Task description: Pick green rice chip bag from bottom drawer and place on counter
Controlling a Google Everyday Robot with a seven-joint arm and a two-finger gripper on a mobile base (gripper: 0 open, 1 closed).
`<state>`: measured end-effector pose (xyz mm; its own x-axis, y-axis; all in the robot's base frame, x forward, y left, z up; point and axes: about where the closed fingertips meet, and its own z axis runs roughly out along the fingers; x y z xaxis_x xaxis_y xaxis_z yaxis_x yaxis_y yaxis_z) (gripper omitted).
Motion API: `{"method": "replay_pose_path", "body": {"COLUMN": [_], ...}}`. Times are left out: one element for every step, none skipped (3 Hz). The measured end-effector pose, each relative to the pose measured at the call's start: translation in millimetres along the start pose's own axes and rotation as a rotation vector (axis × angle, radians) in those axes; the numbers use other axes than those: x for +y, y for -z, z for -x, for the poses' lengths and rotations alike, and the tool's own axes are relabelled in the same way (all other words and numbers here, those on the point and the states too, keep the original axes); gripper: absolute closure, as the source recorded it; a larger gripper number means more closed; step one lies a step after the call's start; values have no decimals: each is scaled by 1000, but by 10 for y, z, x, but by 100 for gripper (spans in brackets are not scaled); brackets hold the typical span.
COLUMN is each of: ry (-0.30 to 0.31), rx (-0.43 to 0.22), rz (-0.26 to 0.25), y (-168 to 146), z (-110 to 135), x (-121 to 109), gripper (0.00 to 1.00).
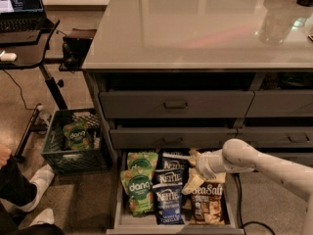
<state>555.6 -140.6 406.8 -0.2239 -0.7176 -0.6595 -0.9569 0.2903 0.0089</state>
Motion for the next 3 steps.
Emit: {"method": "replay_pose_path", "body": {"ry": [76, 168, 230], "rx": [-36, -44, -23], "rz": [12, 40, 48], "y": [-200, -322, -302], "z": [223, 508, 695], "x": [-46, 25, 74], "gripper": [0, 0, 0]}}
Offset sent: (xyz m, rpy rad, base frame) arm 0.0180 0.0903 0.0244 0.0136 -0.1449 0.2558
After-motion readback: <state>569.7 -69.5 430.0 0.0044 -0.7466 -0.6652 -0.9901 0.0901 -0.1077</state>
